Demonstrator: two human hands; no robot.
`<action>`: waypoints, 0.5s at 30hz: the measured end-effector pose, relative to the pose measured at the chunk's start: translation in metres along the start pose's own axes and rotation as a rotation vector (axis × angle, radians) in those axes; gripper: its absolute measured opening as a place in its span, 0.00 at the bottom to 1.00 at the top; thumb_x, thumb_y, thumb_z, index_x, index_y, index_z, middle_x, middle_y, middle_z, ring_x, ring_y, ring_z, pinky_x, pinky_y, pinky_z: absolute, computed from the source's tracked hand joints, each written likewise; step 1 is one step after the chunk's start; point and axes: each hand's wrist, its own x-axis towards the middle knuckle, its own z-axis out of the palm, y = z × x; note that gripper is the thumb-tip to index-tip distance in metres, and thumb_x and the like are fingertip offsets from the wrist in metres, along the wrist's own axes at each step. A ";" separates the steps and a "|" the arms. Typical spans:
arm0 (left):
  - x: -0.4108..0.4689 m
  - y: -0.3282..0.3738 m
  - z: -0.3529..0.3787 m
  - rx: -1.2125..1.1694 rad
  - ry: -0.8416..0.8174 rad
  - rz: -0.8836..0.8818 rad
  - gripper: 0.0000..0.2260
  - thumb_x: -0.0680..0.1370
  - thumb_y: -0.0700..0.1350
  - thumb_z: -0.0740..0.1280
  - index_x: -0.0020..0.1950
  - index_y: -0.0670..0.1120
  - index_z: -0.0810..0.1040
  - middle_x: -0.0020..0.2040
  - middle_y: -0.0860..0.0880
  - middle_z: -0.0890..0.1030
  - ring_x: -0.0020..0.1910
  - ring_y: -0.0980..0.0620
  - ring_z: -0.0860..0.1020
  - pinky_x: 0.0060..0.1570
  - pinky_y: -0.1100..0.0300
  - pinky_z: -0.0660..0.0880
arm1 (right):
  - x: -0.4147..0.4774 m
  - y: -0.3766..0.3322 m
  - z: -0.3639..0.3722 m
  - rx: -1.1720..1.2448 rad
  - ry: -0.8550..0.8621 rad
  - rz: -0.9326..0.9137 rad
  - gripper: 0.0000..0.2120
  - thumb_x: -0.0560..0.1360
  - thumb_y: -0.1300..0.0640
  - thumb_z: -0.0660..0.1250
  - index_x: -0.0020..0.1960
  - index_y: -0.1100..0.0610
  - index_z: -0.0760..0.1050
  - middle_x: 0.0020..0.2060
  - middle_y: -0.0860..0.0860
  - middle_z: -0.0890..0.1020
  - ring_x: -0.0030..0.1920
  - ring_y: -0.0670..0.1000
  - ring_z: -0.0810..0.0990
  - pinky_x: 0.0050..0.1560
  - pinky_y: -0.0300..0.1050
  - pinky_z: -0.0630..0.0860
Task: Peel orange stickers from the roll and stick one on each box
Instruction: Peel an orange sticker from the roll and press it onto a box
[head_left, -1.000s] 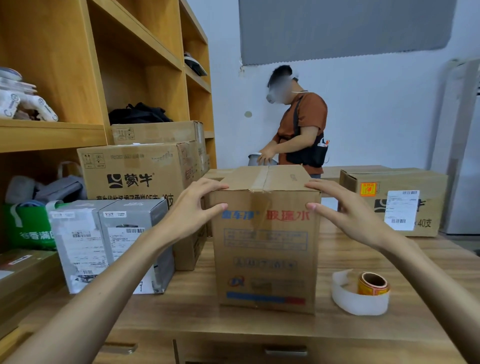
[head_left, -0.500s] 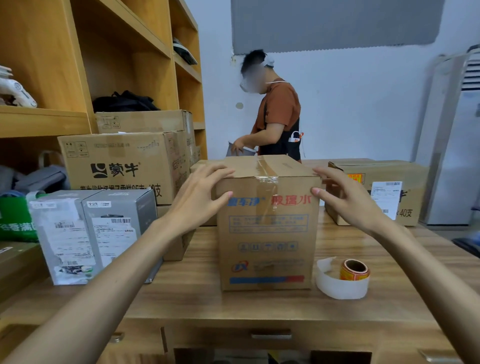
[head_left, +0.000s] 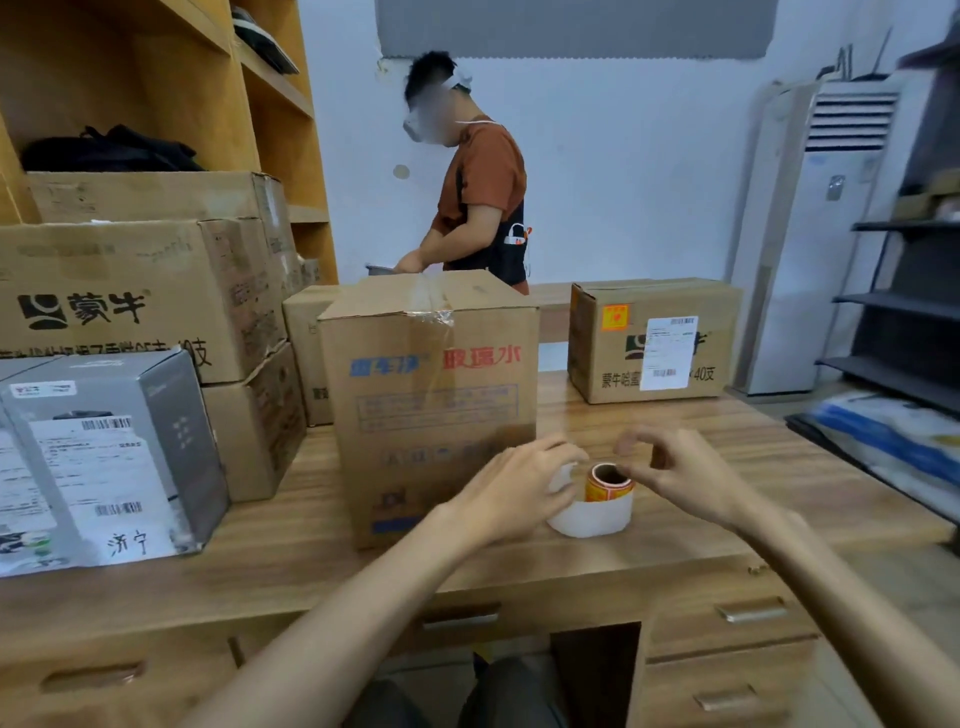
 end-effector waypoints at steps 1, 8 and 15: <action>0.004 0.003 0.011 -0.057 -0.033 -0.033 0.15 0.81 0.47 0.67 0.68 0.49 0.77 0.63 0.53 0.77 0.44 0.60 0.71 0.52 0.56 0.75 | -0.004 0.005 0.003 -0.006 -0.022 0.002 0.05 0.74 0.51 0.72 0.49 0.44 0.78 0.43 0.47 0.83 0.35 0.44 0.78 0.38 0.48 0.76; 0.017 0.012 0.060 -0.287 -0.067 -0.218 0.14 0.80 0.46 0.69 0.66 0.47 0.78 0.60 0.50 0.77 0.38 0.56 0.77 0.36 0.63 0.74 | -0.014 0.017 0.024 0.036 -0.075 0.017 0.14 0.73 0.65 0.68 0.57 0.53 0.80 0.51 0.44 0.82 0.40 0.30 0.75 0.40 0.28 0.67; 0.012 0.013 0.066 -0.385 -0.085 -0.341 0.12 0.82 0.38 0.60 0.62 0.48 0.78 0.42 0.46 0.82 0.32 0.52 0.81 0.37 0.51 0.81 | -0.014 0.022 0.039 0.065 -0.099 0.024 0.16 0.70 0.66 0.68 0.55 0.52 0.79 0.48 0.43 0.82 0.41 0.32 0.75 0.41 0.32 0.68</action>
